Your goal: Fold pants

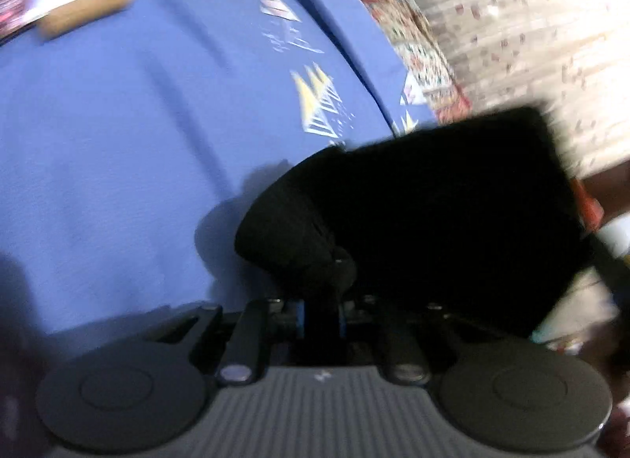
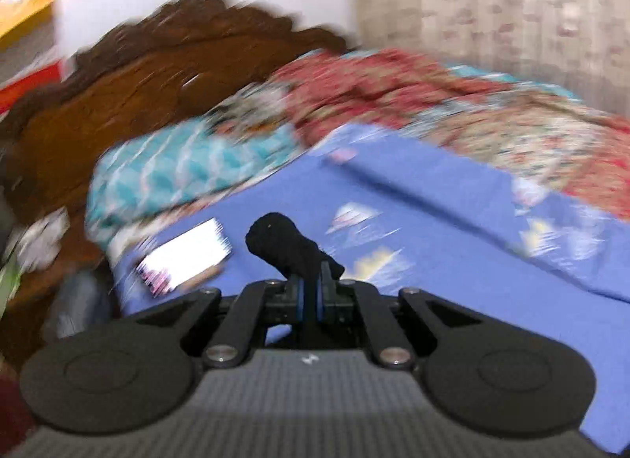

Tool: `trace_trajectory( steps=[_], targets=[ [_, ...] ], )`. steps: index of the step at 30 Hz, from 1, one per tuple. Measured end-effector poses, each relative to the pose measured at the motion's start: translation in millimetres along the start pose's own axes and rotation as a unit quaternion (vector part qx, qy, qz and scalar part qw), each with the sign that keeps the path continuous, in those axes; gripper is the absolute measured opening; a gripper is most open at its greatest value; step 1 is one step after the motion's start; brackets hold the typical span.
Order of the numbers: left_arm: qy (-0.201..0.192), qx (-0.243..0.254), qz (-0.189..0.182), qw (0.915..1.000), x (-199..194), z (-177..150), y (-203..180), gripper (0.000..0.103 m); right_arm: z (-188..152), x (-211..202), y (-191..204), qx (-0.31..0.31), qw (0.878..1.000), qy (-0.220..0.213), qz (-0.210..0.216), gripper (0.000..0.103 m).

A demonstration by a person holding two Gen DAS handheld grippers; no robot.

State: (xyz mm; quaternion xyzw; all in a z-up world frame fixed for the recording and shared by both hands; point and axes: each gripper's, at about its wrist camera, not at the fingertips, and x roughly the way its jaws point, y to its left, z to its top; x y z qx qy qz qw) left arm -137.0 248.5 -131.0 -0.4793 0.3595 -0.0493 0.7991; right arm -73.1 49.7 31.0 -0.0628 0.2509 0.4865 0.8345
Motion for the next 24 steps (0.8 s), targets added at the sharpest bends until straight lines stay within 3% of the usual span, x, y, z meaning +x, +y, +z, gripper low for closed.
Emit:
trace_trajectory(
  steps=[2, 5, 9, 11, 12, 14, 16, 19, 21, 23, 24],
  targets=[
    [0.004, -0.04, -0.015, 0.9991, -18.6, -17.3, 22.6, 0.014, -24.5, 9.2, 19.9, -0.028, 0.998, 0.037, 0.049, 0.008],
    [0.008, -0.062, 0.016, 0.9979, -16.8, -35.2, 38.9, 0.024, -70.0, 29.0, 54.3, -0.072, 0.985, 0.112, 0.114, 0.009],
    [0.012, -0.09, -0.003, 0.9959, -31.8, -46.9, 53.0, 0.029, -111.4, 42.3, 77.7, -0.117, 0.972, 0.172, 0.113, 0.014],
    [0.001, -0.076, 0.007, 0.997, -45.2, -42.6, 50.5, 0.029, -117.2, 43.1, 77.8, -0.124, 0.969, 0.184, 0.109, 0.022],
    [-0.011, -0.065, 0.016, 0.9977, -52.8, -38.9, 46.6, 0.029, -114.8, 40.1, 75.3, -0.116, 0.968, 0.187, 0.117, 0.031],
    [-0.051, -0.044, 0.026, 0.9974, -64.5, -24.1, 38.3, 0.033, -103.3, 28.3, 65.8, -0.089, 0.97, 0.179, 0.137, 0.041],
    [-0.083, -0.021, 0.024, 0.996, -80.3, -10.6, 29.9, 0.04, -89.4, 7.6, 49.8, -0.06, 0.978, 0.146, 0.139, 0.041],
    [-0.085, 0.04, 0.043, 0.9947, -75.6, 14.0, 3.8, 0.053, -76.8, -17.0, 12.9, 0.0, 0.99, 0.101, 0.101, 0.041],
    [-0.055, 0.094, 0.053, 0.9927, -48.1, 28.5, -14.7, 0.073, -76.5, -28.2, -18.9, 0.041, 0.995, 0.087, 0.038, 0.041],
    [-0.015, 0.135, 0.079, 0.9877, -15.4, 33.1, -28.4, 0.077, -78.7, -33.9, -50.9, 0.072, 0.993, 0.087, -0.042, 0.044],
    [0.006, 0.15, 0.087, 0.9848, 2.3, 35.2, -34.2, 0.071, -80.7, -35.7, -64.4, 0.078, 0.99, 0.09, -0.078, 0.048]
  ],
)
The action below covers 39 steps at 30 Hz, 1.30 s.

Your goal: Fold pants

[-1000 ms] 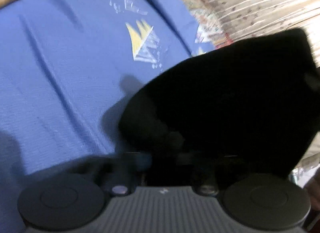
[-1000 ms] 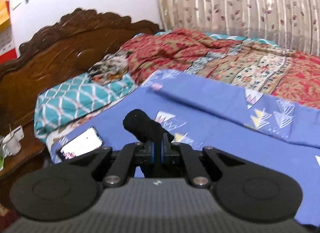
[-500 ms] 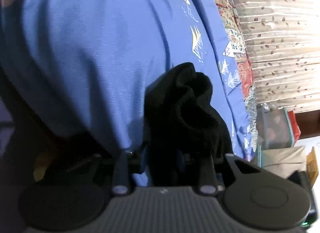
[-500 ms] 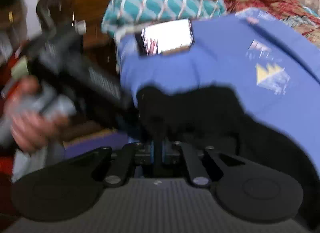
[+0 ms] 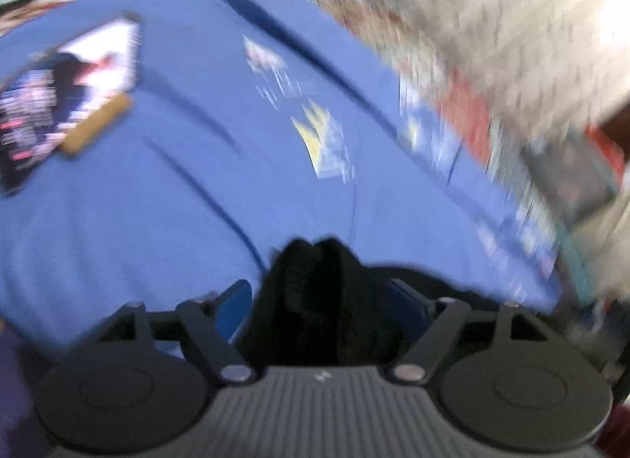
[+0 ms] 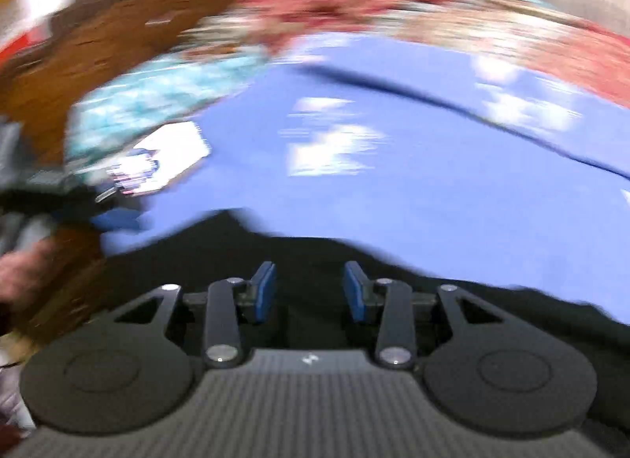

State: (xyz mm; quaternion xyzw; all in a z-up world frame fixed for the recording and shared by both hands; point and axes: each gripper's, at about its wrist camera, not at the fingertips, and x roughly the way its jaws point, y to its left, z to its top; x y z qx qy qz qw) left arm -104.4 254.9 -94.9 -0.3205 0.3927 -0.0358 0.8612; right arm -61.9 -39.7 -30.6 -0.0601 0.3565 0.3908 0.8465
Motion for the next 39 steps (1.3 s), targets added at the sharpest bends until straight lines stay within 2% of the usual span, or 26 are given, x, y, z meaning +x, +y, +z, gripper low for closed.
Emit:
trace_trajectory(
  steps=[1, 2, 4, 5, 6, 7, 9, 12, 13, 14, 15, 17, 18, 19, 20, 21, 22, 23, 25, 27, 29, 31, 35, 37, 38, 39],
  targets=[
    [0.02, 0.019, -0.001, 0.9996, 13.8, 0.9, -6.1, 0.064, -0.2, 2.3, -11.0, -0.001, 0.999, 0.002, -0.04, 0.05],
    [0.035, 0.038, 0.004, 0.9986, 17.2, -6.0, -7.8, 0.048, -0.7, 6.9, -17.6, -0.012, 0.997, 0.008, -0.072, 0.052],
    [0.039, 0.086, 0.036, 0.9948, 28.9, -8.1, -20.7, 0.029, -6.8, 22.8, -25.7, -0.043, 0.993, 0.037, -0.108, 0.052],
    [0.025, 0.105, 0.052, 0.9928, 28.0, -9.3, -24.7, 0.016, -10.6, 36.2, -28.8, -0.053, 0.989, 0.064, -0.122, 0.035],
    [0.004, 0.115, 0.061, 0.9915, 17.5, -10.9, -24.2, 0.007, -15.9, 49.8, -30.6, -0.059, 0.986, 0.091, -0.13, 0.005],
    [-0.017, 0.107, 0.062, 0.9922, 9.7, -8.4, -21.7, 0.007, -20.3, 58.3, -30.1, -0.064, 0.983, 0.104, -0.134, 0.004],
    [-0.064, 0.083, 0.064, 0.9925, -11.0, -3.6, -17.1, 0.006, -17.8, 55.9, -22.8, -0.074, 0.983, 0.067, -0.154, 0.004],
    [-0.164, 0.088, 0.081, 0.9792, -46.1, -16.9, -15.0, 0.006, -1.6, 34.0, -18.8, -0.036, 0.987, -0.026, -0.154, 0.004],
    [-0.183, 0.086, 0.088, 0.9755, -48.8, -22.6, -16.3, 0.006, 0.6, 31.0, -19.1, -0.024, 0.988, -0.042, -0.147, 0.005],
    [-0.185, 0.08, 0.1, 0.9744, -45.2, -29.8, -15.3, 0.006, -0.2, 33.8, -18.3, -0.019, 0.989, -0.04, -0.142, 0.006],
    [-0.171, 0.08, 0.118, 0.975, -35.5, -35.1, -15.2, 0.008, -3.7, 43.2, -16.7, -0.016, 0.991, -0.022, -0.133, 0.01],
    [-0.106, 0.097, 0.164, 0.976, -5.3, -45.4, -13.5, 0.012, -22.8, 72.2, -17.2, -0.031, 0.992, 0.061, -0.102, 0.011],
    [-0.098, 0.104, 0.177, 0.9738, -2.0, -51.6, -13.1, 0.012, -35.6, 73.5, -13.2, -0.061, 0.991, 0.047, -0.11, 0.011],
    [-0.106, 0.114, 0.178, 0.9716, -8.0, -56.2, -14.5, 0.013, -41.8, 66.9, -9.6, -0.084, 0.989, 0.025, -0.115, 0.012],
    [-0.111, 0.124, 0.175, 0.9703, -20.3, -58.4, -16.5, 0.024, -40.2, 62.3, -11.5, -0.081, 0.99, 0.031, -0.109, 0.015],
    [-0.119, 0.124, 0.17, 0.9704, -32.1, -58.4, -16.1, 0.037, -35.7, 53.6, -19.2, -0.058, 0.993, 0.033, -0.094, 0.025],
    [-0.136, 0.113, 0.163, 0.9708, -47.4, -57.7, -13.7, 0.039, -31.0, 40.4, -30.2, -0.031, 0.997, 0.025, -0.072, 0.032],
    [-0.149, 0.101, 0.158, 0.9709, -55.4, -55.6, -14.3, 0.039, -26.8, 22.2, -44.5, -0.005, 0.998, -0.002, -0.062, 0.041],
    [-0.174, 0.078, 0.141, 0.9715, -73.5, -50.9, -17.0, 0.037, -18.4, 0.3, -65.3, 0.028, 0.994, -0.048, -0.095, 0.043],
    [-0.187, 0.073, 0.113, 0.9731, -84.6, -47.7, -27.5, 0.037, -11.4, -14.6, -100.1, 0.065, 0.987, -0.055, -0.139, 0.043],
    [-0.19, 0.096, 0.076, 0.9741, -80.0, -48.7, -49.5, 0.037, -9.0, -19.6, -128.8, 0.089, 0.98, -0.041, -0.174, 0.045],
    [-0.179, 0.132, 0.04, 0.9743, -69.6, -56.1, -71.9, 0.037, -8.7, -14.6, -148.9, 0.095, 0.979, -0.007, -0.182, 0.046],
    [-0.112, 0.195, -0.003, 0.9744, -28.9, -80.9, -104.7, 0.037, -15.1, 2.2, -149.8, 0.081, 0.984, 0.053, -0.147, 0.047],
    [-0.078, 0.213, -0.001, 0.974, -9.4, -93.6, -107.4, 0.037, -20.2, 9.0, -139.6, 0.065, 0.987, 0.072, -0.13, 0.045],
    [-0.057, 0.214, 0.01, 0.975, 1.2, -99.2, -105.2, 0.037, -25.2, 11.3, -134.0, 0.062, 0.986, 0.082, -0.134, 0.028],
    [-0.035, 0.212, 0.026, 0.9764, 11.3, -104.1, -100.6, 0.035, -28.9, 14.8, -129.5, 0.055, 0.986, 0.084, -0.134, 0.016]
  ],
)
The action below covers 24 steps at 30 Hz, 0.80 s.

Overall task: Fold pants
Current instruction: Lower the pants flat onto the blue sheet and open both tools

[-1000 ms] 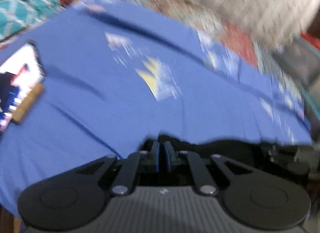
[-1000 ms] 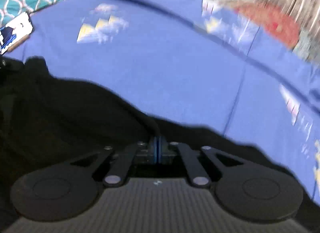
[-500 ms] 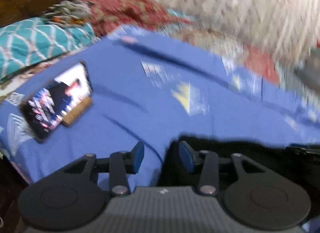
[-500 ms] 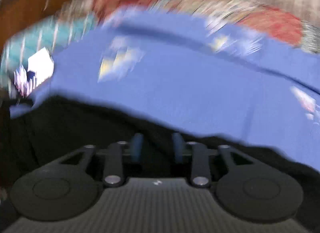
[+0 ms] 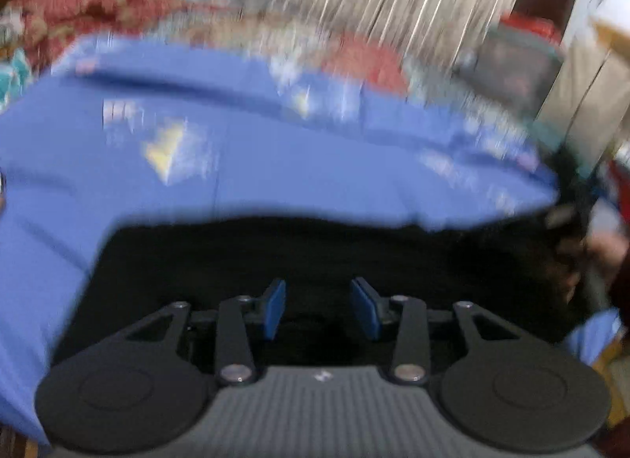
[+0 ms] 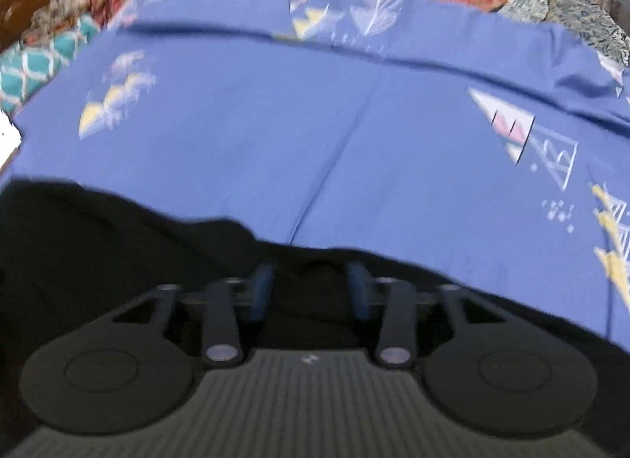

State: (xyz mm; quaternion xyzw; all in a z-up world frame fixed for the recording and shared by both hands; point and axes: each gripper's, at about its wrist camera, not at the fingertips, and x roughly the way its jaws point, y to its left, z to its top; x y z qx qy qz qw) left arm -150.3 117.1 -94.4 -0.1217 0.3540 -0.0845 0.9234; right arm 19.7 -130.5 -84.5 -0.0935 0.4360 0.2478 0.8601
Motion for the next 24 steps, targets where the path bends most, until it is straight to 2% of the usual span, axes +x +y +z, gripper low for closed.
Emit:
trace_trajectory(
  steps=[2, 5, 8, 10, 11, 14, 17, 19, 20, 21, 23, 24],
  targets=[
    [0.033, -0.008, 0.02, 0.9992, 11.4, -13.1, 6.6, 0.031, 3.1, -2.4, 9.3, -0.021, 1.0, -0.007, -0.002, 0.009],
    [0.028, -0.031, 0.011, 0.9991, 5.1, -19.4, 16.0, 0.028, 14.1, -6.2, 4.2, 0.0, 1.0, -0.029, -0.003, 0.006],
    [0.032, -0.045, 0.015, 0.9983, 4.4, -16.9, 17.0, 0.026, 31.8, -9.4, -13.0, 0.042, 0.995, -0.089, -0.033, 0.002],
    [0.035, -0.043, 0.026, 0.9982, 5.4, -12.9, 15.0, 0.026, 48.3, -11.6, -26.4, 0.083, 0.985, -0.137, -0.057, 0.002],
    [0.037, -0.042, 0.031, 0.9979, 9.8, -13.6, 15.2, 0.026, 55.7, -7.6, -33.5, 0.102, 0.983, -0.142, -0.062, 0.002],
    [0.044, -0.045, 0.045, 0.997, 14.8, -10.7, 10.7, 0.026, 68.3, 17.6, -47.2, 0.131, 0.983, -0.106, -0.074, 0.002],
    [0.046, -0.043, 0.051, 0.9967, 16.7, -10.5, 8.0, 0.026, 61.0, 13.2, -56.4, 0.158, 0.984, -0.087, -0.013, 0.01],
    [0.046, -0.041, 0.05, 0.9968, 16.5, -11.1, 7.9, 0.026, 51.4, 1.7, -50.3, 0.129, 0.988, -0.086, -0.003, 0.037],
    [0.047, -0.039, 0.049, 0.9969, 17.0, -10.5, 8.7, 0.026, 46.8, -3.9, -43.8, 0.114, 0.99, -0.082, -0.001, 0.064],
    [0.048, -0.037, 0.047, 0.997, 16.9, -10.5, 8.9, 0.026, 41.2, -6.8, -37.5, 0.095, 0.993, -0.075, 0.004, 0.075],
    [0.048, -0.035, 0.045, 0.9972, 17.6, -9.9, 10.4, 0.026, 29.1, -5.2, -22.0, 0.044, 0.998, -0.045, 0.013, 0.071],
    [0.048, -0.036, 0.045, 0.9972, 17.4, -10.5, 10.2, 0.026, 23.2, 0.7, -13.4, 0.014, 1.0, -0.024, 0.008, 0.04]
  ],
)
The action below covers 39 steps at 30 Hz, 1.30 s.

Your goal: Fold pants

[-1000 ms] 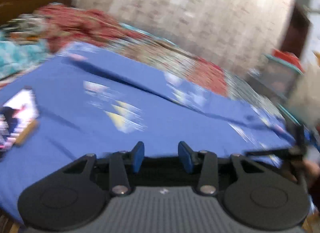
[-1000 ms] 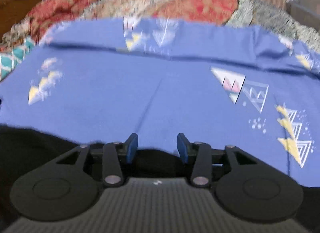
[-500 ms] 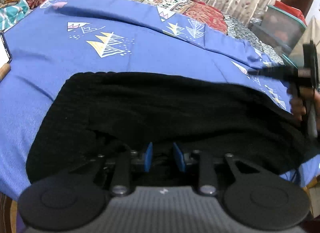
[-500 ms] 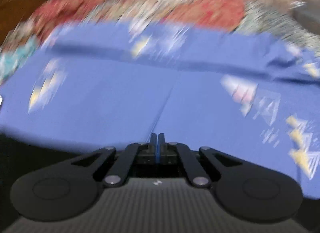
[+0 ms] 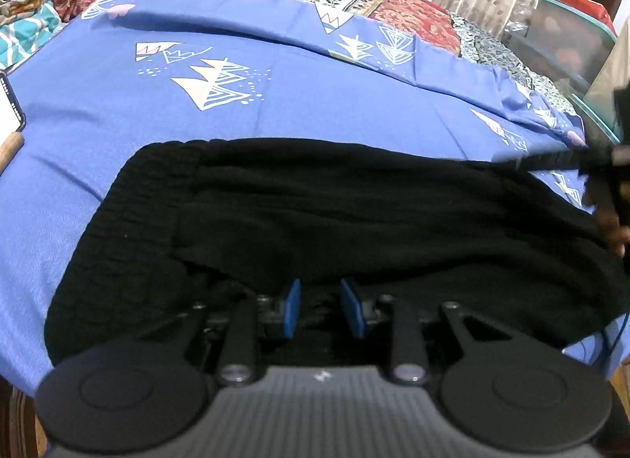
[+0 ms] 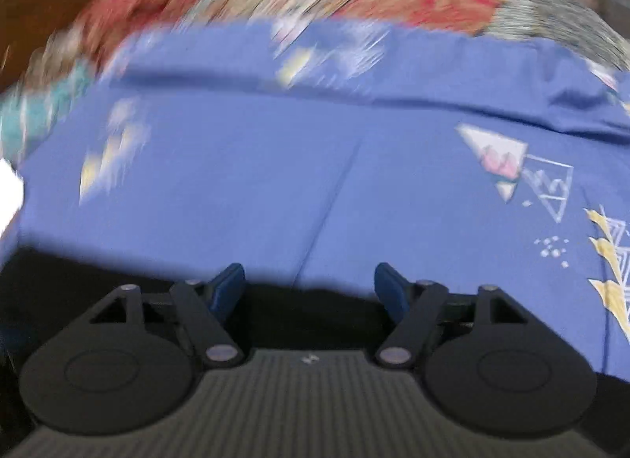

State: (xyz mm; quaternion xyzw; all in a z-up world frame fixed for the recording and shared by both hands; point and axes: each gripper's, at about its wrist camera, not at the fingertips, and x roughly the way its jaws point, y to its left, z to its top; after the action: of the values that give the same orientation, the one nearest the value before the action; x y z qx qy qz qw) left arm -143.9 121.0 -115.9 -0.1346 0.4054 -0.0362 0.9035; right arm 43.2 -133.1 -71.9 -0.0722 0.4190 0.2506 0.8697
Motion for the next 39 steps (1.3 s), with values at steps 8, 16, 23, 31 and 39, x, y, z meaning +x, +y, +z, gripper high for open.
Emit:
trace_trajectory(
  steps=[8, 16, 23, 31, 39],
  targets=[
    [0.0, 0.004, 0.007, 1.0, 0.0, -0.2, -3.5, 0.026, 30.8, 10.3, 3.7, 0.024, 0.996, -0.054, -0.064, 0.006],
    [-0.002, 0.036, 0.033, 0.9988, 3.0, -3.9, -16.7, 0.026, 8.0, 62.1, 17.5, -0.037, 0.989, -0.027, -0.139, 0.007],
    [0.0, 0.03, 0.033, 0.999, -4.5, -3.3, -16.5, 0.026, 5.2, 5.2, 2.4, 0.046, 0.992, -0.071, -0.095, 0.038],
    [-0.001, 0.028, 0.043, 0.9987, -14.8, -3.8, -19.3, 0.03, -70.5, -60.5, 57.3, -0.019, 0.997, -0.057, 0.05, 0.038],
    [0.003, 0.033, 0.057, 0.9978, -20.4, -8.9, -22.8, 0.032, -146.1, -68.0, 104.6, -0.105, 0.992, -0.008, 0.069, 0.035]
  ],
)
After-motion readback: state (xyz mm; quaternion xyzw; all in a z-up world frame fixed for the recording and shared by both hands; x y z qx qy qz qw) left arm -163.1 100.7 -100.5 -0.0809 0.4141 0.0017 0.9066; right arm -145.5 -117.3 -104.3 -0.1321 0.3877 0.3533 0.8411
